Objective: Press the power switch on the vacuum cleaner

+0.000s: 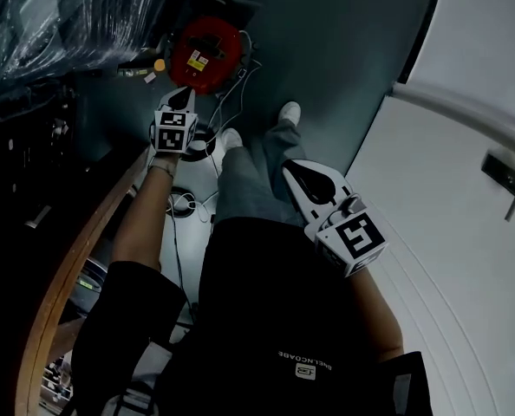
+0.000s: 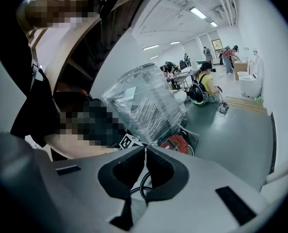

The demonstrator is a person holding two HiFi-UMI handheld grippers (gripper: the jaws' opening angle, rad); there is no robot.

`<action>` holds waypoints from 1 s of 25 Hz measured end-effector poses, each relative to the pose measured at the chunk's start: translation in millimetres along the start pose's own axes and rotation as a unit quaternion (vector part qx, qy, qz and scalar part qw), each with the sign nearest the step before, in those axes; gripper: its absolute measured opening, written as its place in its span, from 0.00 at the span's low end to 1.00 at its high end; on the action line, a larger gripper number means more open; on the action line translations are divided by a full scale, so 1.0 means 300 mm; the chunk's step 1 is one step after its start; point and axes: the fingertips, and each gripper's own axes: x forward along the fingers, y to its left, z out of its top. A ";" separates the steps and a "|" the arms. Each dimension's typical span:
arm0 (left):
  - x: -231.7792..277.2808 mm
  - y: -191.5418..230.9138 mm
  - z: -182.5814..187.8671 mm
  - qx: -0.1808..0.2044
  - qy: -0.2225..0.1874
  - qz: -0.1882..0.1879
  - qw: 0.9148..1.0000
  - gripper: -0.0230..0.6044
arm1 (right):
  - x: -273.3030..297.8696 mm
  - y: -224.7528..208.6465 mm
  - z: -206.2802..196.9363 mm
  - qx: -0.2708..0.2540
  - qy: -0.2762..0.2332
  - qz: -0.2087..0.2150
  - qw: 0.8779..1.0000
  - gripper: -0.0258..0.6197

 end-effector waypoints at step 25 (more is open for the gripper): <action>0.545 0.249 -0.242 0.043 0.104 0.056 0.992 0.06 | 0.189 -0.168 -0.238 0.076 0.015 -0.028 0.997 0.09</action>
